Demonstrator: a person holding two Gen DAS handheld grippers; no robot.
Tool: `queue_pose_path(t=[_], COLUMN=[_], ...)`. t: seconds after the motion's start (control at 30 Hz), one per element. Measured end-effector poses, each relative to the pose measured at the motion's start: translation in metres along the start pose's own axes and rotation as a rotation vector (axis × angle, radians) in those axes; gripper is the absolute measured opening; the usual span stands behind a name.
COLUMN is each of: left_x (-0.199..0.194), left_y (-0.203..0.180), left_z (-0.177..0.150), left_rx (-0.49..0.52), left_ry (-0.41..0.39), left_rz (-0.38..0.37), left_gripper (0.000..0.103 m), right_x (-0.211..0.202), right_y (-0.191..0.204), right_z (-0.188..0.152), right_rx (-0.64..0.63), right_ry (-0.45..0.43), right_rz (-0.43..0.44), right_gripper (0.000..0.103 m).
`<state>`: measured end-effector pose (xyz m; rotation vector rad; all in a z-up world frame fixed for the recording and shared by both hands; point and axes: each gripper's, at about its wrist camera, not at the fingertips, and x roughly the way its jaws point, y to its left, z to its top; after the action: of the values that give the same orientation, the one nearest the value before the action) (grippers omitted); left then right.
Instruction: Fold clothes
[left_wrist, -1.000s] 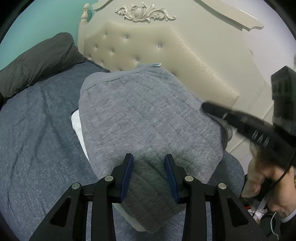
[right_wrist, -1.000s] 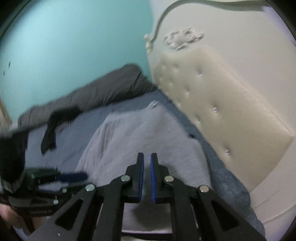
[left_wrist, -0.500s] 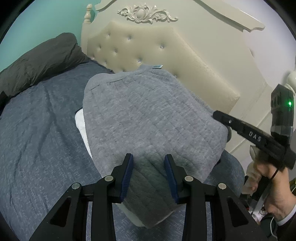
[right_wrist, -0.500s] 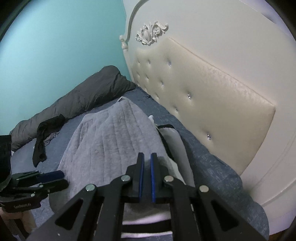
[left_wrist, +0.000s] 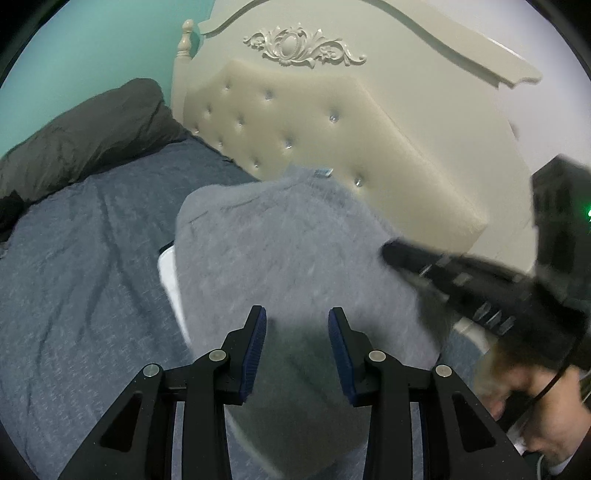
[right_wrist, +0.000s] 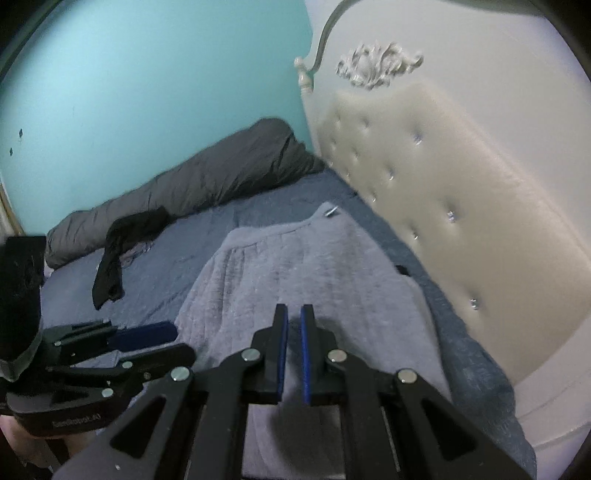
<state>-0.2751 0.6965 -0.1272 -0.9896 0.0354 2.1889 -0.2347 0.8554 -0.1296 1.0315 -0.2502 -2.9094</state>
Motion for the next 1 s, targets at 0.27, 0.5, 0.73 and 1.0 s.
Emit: queue_pose_path(t=[0.27,0.5,0.73,1.0], left_x=[0.047,0.058,0.034,0.020], left_y=[0.001,0.001,0.000,-0.001], left_z=[0.000,-0.009,-0.002,-0.006], left_rx=[0.014,0.023,0.032,0.031], left_ry=[0.145,0.157,0.125,0.130], left_rz=[-0.020,-0.003,-0.010,-0.008], left_gripper=[0.038,0.038,0.037,0.038], right_x=[0.037,0.036,-0.005,-0.007], right_y=[-0.017,-0.017,-0.018,-0.019], right_z=[-0.018,-0.019,-0.023,-0.028], right_rx=[0.043,0.043,0.066,0.102], right_ry=[0.083,0.070,0.019,0.076], right_rz=[-0.045,-0.042,-0.075,-0.090], right_gripper=[0.002,0.001,0.001,0.001])
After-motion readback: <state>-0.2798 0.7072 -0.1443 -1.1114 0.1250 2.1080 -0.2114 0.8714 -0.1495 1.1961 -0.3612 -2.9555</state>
